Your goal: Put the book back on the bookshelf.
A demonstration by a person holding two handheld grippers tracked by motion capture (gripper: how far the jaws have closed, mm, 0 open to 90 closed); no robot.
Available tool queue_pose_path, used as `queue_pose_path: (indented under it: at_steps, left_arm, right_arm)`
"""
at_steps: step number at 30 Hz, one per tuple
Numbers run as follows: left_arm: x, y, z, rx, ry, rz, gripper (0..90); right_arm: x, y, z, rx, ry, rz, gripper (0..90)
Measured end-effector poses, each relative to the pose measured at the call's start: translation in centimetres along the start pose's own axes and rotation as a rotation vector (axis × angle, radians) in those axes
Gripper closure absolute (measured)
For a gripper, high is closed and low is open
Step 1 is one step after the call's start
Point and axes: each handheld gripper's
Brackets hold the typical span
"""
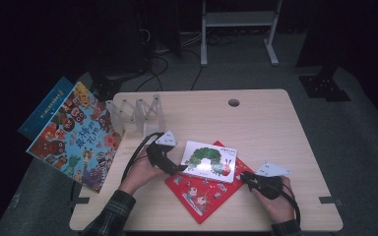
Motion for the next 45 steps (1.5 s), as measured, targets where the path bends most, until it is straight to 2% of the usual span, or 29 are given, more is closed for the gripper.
queue_pose_path:
  at_steps: [8,14,17,19,23,27,31,39,45]
  left_arm:
    - [-2.3,1.0,-1.2,0.002,-0.006,0.029,0.0]
    - [-3.7,2.1,-1.6,0.028,-0.02,0.035,0.0]
    - [-4.4,2.7,-1.7,0.028,-0.003,0.036,0.0]
    - [-4.8,3.0,-1.8,0.028,-0.01,0.038,0.0]
    - [-5.7,3.2,-2.1,0.023,0.012,0.039,0.0]
    - [-6.4,3.7,-1.8,0.045,0.021,0.06,0.0]
    - [-6.5,3.7,-1.6,0.055,0.029,0.087,0.0]
    - [-6.1,3.4,-1.4,0.052,0.04,0.101,0.0]
    - [-5.6,2.7,-0.8,0.048,0.045,0.119,0.0]
  right_arm:
    - [0.0,0.0,0.0,-0.001,0.0,0.001,76.2]
    - [0.0,0.0,0.0,-0.001,0.0,0.001,76.2]
    - [0.0,0.0,0.0,-0.003,0.001,0.0,76.2]
    - [0.0,0.0,0.0,-0.001,0.001,0.001,76.2]
    - [0.0,0.0,0.0,-0.002,0.001,0.001,76.2]
    - [0.0,0.0,0.0,-0.001,0.001,0.001,76.2]
    - [0.0,0.0,0.0,-0.003,0.001,0.0,76.2]
    - [0.0,0.5,-0.2,0.004,-0.002,-0.017,76.1]
    - [-0.3,0.7,-0.4,0.014,-0.001,-0.029,76.1]
Point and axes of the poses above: each handheld gripper's, and its own axes: x roughly backward along the jaws, z roughly out of its underside, y roughly to its left, and after that the axes turned 1 degree about x, right-handed
